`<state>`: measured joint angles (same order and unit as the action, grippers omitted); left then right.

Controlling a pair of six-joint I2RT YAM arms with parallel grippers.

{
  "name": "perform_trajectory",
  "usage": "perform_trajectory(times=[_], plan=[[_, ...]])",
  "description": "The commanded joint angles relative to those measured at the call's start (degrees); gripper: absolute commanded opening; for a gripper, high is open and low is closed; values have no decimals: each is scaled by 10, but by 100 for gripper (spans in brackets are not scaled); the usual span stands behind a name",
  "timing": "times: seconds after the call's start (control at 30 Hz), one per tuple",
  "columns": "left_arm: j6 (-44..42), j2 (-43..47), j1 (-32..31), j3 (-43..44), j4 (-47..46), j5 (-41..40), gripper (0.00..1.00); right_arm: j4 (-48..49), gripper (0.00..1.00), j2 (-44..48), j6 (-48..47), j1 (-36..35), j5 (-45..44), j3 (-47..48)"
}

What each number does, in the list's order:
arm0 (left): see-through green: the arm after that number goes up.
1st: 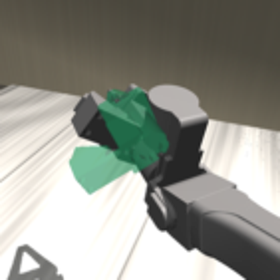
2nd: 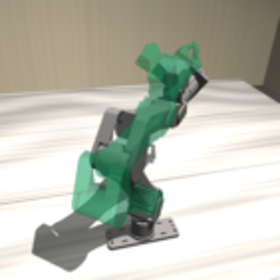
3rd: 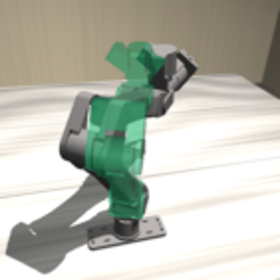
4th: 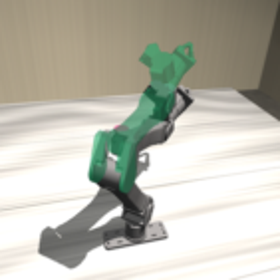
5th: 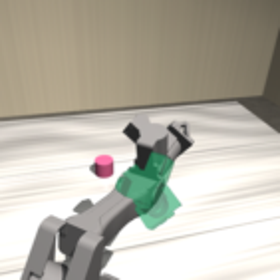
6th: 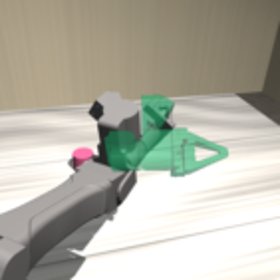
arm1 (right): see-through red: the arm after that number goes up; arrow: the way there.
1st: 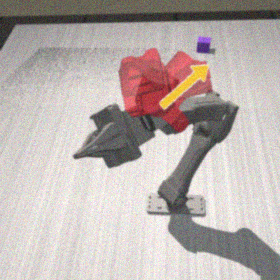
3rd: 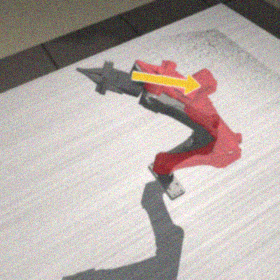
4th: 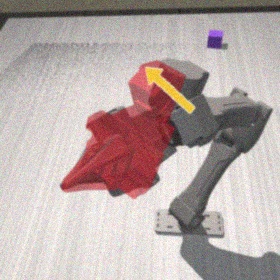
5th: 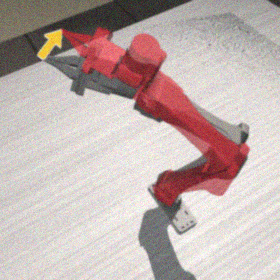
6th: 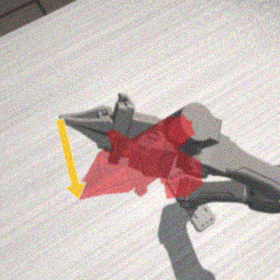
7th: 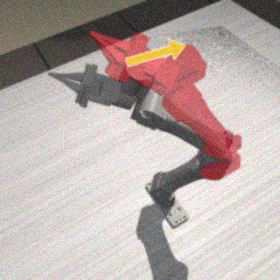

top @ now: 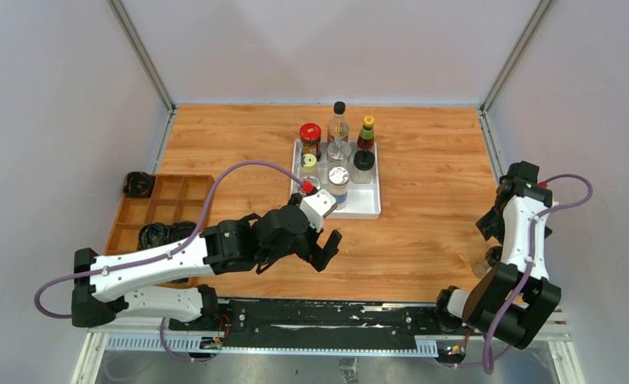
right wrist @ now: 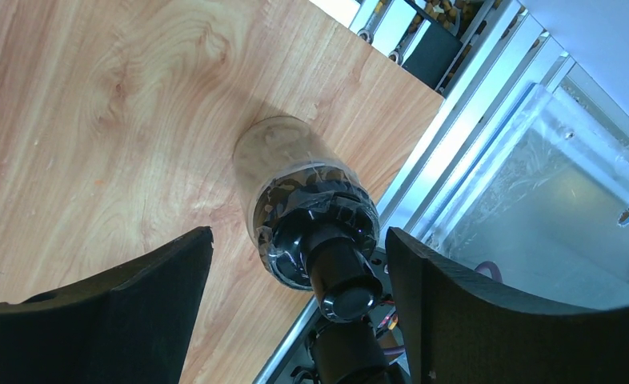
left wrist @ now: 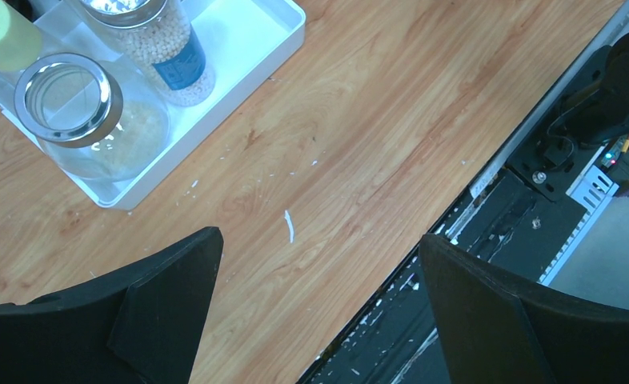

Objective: Organize the condiment bottles
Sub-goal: Pick up the bottle from the corner of the board.

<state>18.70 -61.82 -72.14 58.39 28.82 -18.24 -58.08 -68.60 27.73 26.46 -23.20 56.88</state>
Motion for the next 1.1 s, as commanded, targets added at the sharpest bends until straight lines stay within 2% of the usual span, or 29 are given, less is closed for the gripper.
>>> perform_trajectory(times=[0.0, 0.23, 0.63, 0.87, 1.07], plan=[[7, 4, -1, -10, -17, -4, 100, -20, 85, -10, -4, 10, -10, 14], [10, 0, -1, -8, -17, -3, 100, -64, 88, -28, 46, 11, -15, 13], [13, 25, -1, -29, -16, -12, 100, -95, 84, -27, 79, 15, 6, 7], [11, 44, -1, -34, -5, -22, 100, -59, 84, -3, 100, 20, 41, -49], [9, 53, -1, -37, 0, -28, 100, -55, 85, -19, 84, 36, 50, -39]])
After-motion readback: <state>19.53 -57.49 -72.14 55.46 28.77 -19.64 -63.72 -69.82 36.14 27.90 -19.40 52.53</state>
